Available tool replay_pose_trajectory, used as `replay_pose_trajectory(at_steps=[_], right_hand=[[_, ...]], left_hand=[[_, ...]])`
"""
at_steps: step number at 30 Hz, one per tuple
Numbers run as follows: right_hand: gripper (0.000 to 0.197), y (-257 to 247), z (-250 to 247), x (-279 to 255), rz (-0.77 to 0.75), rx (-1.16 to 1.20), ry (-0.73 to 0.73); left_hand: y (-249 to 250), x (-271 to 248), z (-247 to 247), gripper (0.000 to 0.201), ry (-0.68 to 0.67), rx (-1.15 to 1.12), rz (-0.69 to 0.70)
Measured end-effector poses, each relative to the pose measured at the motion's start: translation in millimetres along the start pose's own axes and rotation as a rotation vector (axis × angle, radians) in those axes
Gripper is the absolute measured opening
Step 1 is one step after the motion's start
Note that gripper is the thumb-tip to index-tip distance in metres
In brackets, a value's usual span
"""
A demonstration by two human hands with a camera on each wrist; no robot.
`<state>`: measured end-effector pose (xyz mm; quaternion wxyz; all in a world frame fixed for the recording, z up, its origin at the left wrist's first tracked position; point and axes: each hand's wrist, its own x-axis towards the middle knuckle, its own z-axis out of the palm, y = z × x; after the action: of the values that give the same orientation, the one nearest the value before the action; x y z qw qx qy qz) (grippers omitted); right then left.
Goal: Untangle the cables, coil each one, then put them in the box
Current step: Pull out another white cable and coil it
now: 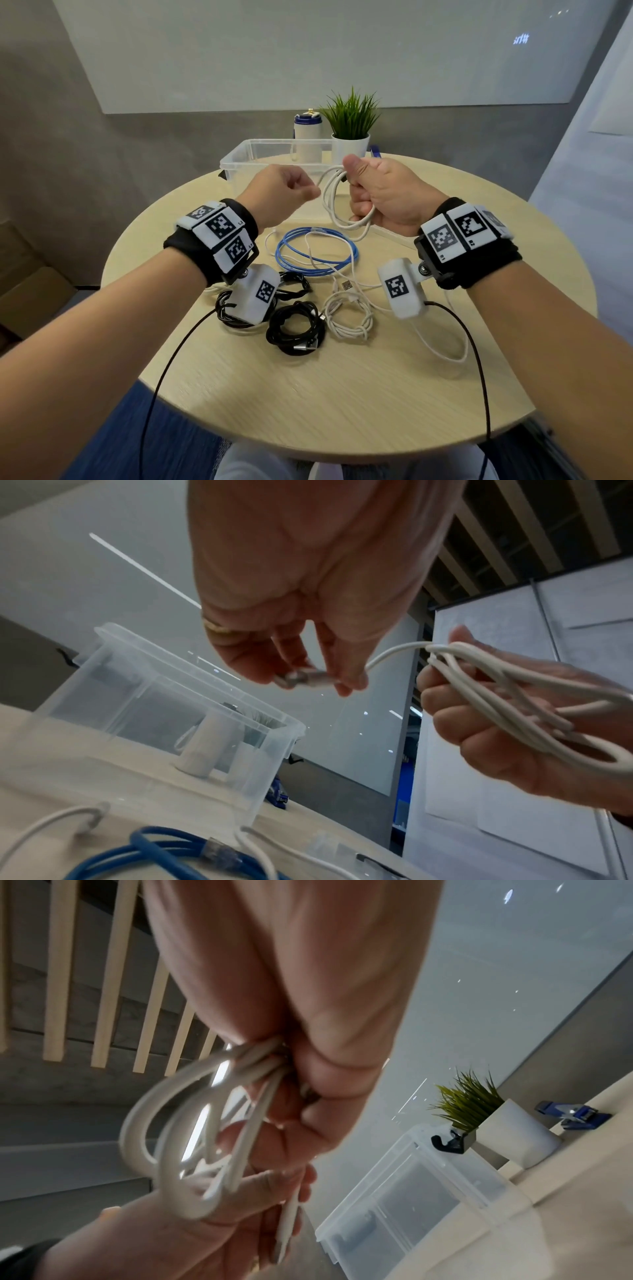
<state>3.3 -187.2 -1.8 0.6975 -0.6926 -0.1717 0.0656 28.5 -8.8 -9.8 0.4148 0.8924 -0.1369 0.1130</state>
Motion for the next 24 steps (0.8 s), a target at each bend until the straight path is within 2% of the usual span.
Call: replay_pose_trajectory(at_steps=[3, 8, 12, 19, 21, 24], right_hand=[[0.037, 2, -1, 1, -0.01, -0.01, 0.04], [0.039, 1, 2, 2, -0.03, -0.075, 0.066], [0.038, 1, 2, 4, -0.066, -0.12, 0.106], [0.03, 6, 3, 10, -0.123, -0.077, 0.215], [0.03, 7, 2, 12, -0.134, -0.092, 0.229], [0.033, 8, 1, 12, -0.129, -0.108, 0.221]], left_hand=[[2, -3, 2, 0.014, -0.104, -0.071, -0.032], [12, -4, 4, 0.016, 0.018, -0.545, -0.127], [18, -4, 6, 0.015, -0.084, -0.767, -0.171], [24, -9, 7, 0.038, -0.326, -0.784, -0.261], [24, -9, 7, 0.041, -0.374, -0.765, -0.243], [22, -10, 9, 0.021, -0.378, -0.708, -0.185]])
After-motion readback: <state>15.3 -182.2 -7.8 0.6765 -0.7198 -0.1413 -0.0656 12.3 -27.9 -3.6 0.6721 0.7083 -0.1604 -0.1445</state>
